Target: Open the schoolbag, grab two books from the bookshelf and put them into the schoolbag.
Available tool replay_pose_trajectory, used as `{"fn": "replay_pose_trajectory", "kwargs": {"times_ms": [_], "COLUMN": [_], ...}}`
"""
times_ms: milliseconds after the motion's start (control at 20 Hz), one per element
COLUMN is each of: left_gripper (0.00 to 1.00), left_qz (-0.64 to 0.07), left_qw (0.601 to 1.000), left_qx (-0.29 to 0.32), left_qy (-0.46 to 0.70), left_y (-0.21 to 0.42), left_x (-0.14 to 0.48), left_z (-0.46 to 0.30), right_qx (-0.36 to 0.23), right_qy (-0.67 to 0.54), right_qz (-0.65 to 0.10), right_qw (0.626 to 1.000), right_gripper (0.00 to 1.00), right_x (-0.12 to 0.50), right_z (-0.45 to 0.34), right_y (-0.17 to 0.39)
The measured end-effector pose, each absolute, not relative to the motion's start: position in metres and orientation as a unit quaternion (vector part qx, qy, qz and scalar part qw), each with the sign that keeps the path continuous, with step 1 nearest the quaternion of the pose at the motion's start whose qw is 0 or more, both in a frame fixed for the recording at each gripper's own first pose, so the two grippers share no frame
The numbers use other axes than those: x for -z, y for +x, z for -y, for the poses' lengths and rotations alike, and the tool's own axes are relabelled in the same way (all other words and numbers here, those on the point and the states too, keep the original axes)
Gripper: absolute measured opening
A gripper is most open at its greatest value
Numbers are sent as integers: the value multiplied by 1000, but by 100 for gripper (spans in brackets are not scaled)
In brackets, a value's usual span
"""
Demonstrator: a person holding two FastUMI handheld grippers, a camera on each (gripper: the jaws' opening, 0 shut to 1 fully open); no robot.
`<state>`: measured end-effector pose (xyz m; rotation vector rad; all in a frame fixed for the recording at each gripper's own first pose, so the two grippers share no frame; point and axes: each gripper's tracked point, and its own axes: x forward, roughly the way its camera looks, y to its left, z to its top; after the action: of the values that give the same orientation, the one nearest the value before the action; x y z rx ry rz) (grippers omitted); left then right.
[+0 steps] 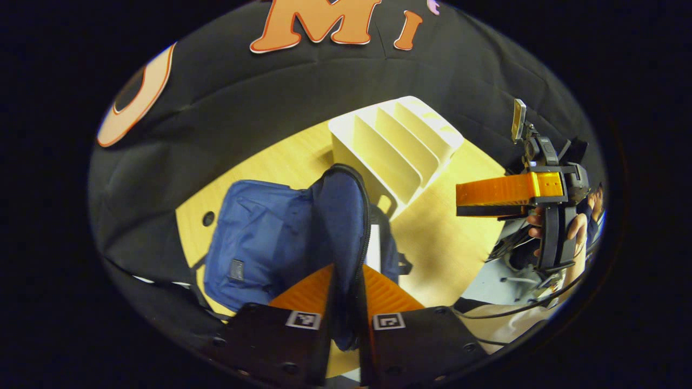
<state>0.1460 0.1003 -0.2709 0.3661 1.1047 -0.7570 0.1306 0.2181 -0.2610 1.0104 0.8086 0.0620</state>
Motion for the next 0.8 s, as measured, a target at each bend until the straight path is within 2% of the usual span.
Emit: {"fn": "replay_pose_trajectory", "kwargs": {"times_ms": [200, 350, 500, 650, 800], "left_gripper": [99, 99, 99, 99, 98], "left_qz": [-503, -489, -428, -344, -266], "left_qw": [790, 820, 869, 916, 945], "left_qx": [305, 269, 237, 205, 190], "left_qy": [173, 129, 73, 32, 28], "left_y": [138, 126, 126, 127, 132], "left_x": [274, 260, 230, 191, 159], "left_z": [-72, -33, 13, 46, 59], "right_qx": [-45, -63, -85, -95, -101], "right_qy": [451, 423, 374, 305, 247], "right_qz": [-395, -413, -405, -360, -278], "right_qw": [799, 804, 830, 876, 923], "right_gripper": [97, 97, 97, 97, 97], "right_x": [262, 257, 232, 189, 124], "right_z": [-175, -134, -93, -49, -17], "right_y": [119, 111, 109, 113, 112]}}
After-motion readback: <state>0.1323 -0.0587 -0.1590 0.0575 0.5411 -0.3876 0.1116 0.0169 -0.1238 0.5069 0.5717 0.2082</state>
